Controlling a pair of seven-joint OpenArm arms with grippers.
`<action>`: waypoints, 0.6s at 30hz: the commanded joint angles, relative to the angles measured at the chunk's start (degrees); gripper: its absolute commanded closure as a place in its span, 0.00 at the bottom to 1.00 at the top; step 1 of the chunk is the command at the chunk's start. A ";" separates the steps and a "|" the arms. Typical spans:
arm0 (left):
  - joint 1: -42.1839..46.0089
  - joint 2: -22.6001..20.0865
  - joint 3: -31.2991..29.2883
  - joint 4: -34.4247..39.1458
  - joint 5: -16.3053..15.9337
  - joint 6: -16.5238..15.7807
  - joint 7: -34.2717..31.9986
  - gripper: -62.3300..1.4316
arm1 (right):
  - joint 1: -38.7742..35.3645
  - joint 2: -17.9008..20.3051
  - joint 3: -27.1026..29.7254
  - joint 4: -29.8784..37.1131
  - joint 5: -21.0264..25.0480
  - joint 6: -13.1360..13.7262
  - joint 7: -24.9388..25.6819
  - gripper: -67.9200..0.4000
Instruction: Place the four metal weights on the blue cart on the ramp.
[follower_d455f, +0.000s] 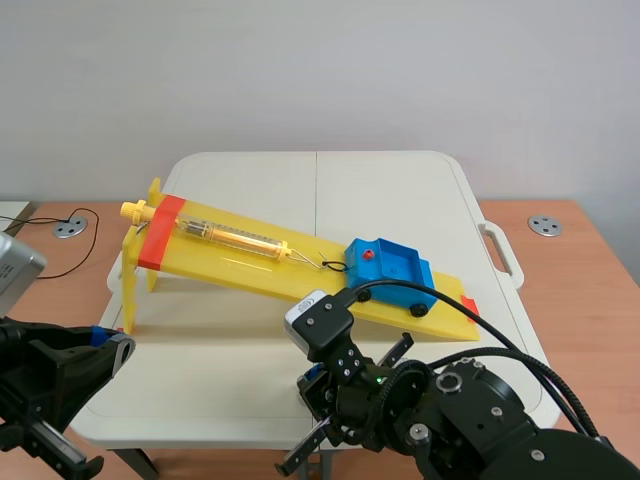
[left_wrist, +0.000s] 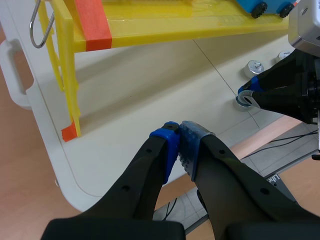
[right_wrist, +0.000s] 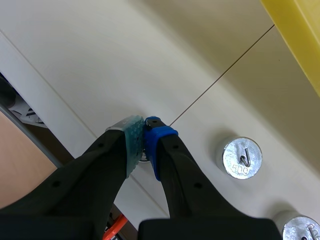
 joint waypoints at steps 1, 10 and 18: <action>-0.33 0.44 -0.92 3.87 -3.17 -1.16 -5.70 0.92 | 3.56 0.79 0.11 3.72 3.58 -0.61 4.09 0.98; -0.33 0.42 -0.92 3.87 -3.17 -1.16 -5.70 0.92 | -3.54 8.94 4.92 19.74 13.62 0.50 -0.02 0.98; -0.33 0.42 -0.92 3.87 -3.17 -1.16 -5.70 0.92 | -13.16 13.51 16.50 34.42 25.20 4.55 -4.79 0.98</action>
